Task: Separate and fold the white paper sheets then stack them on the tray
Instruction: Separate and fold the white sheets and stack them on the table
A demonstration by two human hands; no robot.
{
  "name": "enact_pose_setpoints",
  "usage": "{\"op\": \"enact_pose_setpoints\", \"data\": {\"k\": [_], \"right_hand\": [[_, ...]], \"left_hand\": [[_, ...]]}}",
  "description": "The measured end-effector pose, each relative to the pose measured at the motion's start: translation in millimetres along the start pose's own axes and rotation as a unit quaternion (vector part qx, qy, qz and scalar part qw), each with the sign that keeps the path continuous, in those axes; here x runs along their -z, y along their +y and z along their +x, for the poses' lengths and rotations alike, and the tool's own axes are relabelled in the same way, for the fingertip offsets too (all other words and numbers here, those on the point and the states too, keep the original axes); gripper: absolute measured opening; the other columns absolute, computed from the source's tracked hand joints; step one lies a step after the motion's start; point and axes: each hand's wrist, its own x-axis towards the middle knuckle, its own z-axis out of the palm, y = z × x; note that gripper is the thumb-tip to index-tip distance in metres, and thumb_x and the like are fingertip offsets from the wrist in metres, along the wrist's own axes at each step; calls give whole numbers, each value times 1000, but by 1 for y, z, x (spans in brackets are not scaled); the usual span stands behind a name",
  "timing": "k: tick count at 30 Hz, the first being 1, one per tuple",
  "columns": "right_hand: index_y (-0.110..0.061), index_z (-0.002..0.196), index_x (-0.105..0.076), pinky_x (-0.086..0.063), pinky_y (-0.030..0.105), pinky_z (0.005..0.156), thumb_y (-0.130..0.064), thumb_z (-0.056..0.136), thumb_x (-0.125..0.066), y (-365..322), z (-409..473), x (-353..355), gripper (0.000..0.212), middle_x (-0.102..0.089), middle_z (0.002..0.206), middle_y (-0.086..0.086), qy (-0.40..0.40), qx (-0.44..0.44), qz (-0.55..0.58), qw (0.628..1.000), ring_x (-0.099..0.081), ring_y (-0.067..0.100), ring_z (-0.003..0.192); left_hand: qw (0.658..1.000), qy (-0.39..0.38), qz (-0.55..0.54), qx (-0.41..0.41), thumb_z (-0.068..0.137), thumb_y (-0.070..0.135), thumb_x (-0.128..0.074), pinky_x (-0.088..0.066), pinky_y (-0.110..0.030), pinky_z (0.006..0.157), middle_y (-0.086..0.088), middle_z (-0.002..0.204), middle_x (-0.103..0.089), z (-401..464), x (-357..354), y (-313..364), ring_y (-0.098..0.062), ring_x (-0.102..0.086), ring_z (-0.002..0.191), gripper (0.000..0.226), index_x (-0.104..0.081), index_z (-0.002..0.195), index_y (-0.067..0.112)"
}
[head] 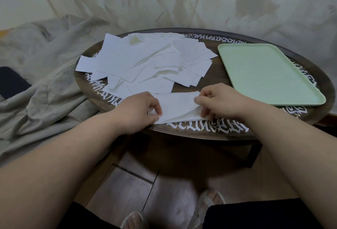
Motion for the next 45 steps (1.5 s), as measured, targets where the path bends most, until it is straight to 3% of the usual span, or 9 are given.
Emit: {"op": "enact_pose_setpoints", "data": {"k": [2, 7, 13, 17, 21, 29, 33, 38, 45], "right_hand": [[-10, 81, -59, -47, 26, 57, -32, 93, -60, -1, 0, -2, 25, -72, 73, 7, 29, -26, 45, 998, -63, 13, 53], [-8, 85, -63, -52, 36, 66, -11, 79, -72, 0, 0, -6, 11, -68, 73, 8, 60, -19, 52, 997, -61, 16, 61], [-15, 81, -62, -48, 27, 63, -6, 77, -72, 5, 0, 0, 14, -62, 75, 1, 41, -11, 50, 998, -57, 15, 66], [-16, 72, -61, -46, 32, 64, -4, 75, -72, 7, 0, 3, 17, -57, 68, -2, 51, 10, 69, 996, -52, 14, 63], [-14, 71, -62, -44, 22, 60, -3, 75, -70, 10, 0, 1, 15, -62, 69, -3, 25, 16, -20, 999, -54, 12, 64], [-19, 73, -62, -38, 18, 56, -10, 79, -66, 9, 4, 0, 11, -58, 70, -10, 22, 33, -146, 988, -53, 6, 65], [-25, 92, -64, -37, 26, 71, -21, 81, -66, 2, 5, -2, 12, -53, 93, -9, 78, 98, -197, 972, -54, 15, 89], [-30, 131, -55, -33, 29, 95, -38, 87, -64, 1, 7, -11, 45, -46, 140, -6, -10, 105, -278, 955, -40, 23, 123], [-30, 132, -55, -35, 36, 105, -43, 90, -57, 0, 9, -14, 44, -47, 140, -8, -14, 99, -279, 955, -37, 22, 131]], "left_hand": [[1000, -2, 1, 0, 88, 22, -67, -30, -20, 77, 10, 112, -54, 0, 0, 0, -4, -48, 88, 13, -61, 88, 34], [1000, -2, 3, 2, 88, 24, -67, -32, -22, 78, 11, 110, -50, 0, 0, -2, -1, -46, 82, 12, -62, 92, 33], [1000, 6, 6, 6, 87, 24, -67, -39, -28, 91, 11, 113, -47, 0, -1, -3, -10, -47, 98, 16, -61, 97, 36], [1000, 10, 10, 8, 88, 23, -67, -37, -30, 97, 11, 121, -46, 0, -1, -7, -13, -47, 109, 24, -61, 109, 34], [1000, 9, 14, 11, 89, 23, -66, -33, -27, 102, 9, 133, -46, 1, -2, -9, -14, -44, 120, 35, -60, 122, 34], [999, -3, 39, -23, 94, 28, -62, -25, -26, 108, 12, 148, -41, 0, -2, -8, -15, -35, 133, 38, -58, 130, 38], [998, -20, 48, -27, 95, 26, -59, -20, -20, 107, 14, 150, -41, 3, -3, -10, -17, -32, 135, 40, -55, 134, 37], [998, -18, 56, -16, 98, 24, -55, -19, -25, 113, 11, 154, -35, 5, -3, -13, -18, -28, 140, 43, -50, 138, 38], [998, -31, 49, 2, 95, 25, -57, -19, -28, 114, 4, 154, -35, 3, 2, -17, -20, -30, 139, 45, -51, 137, 38]]}}
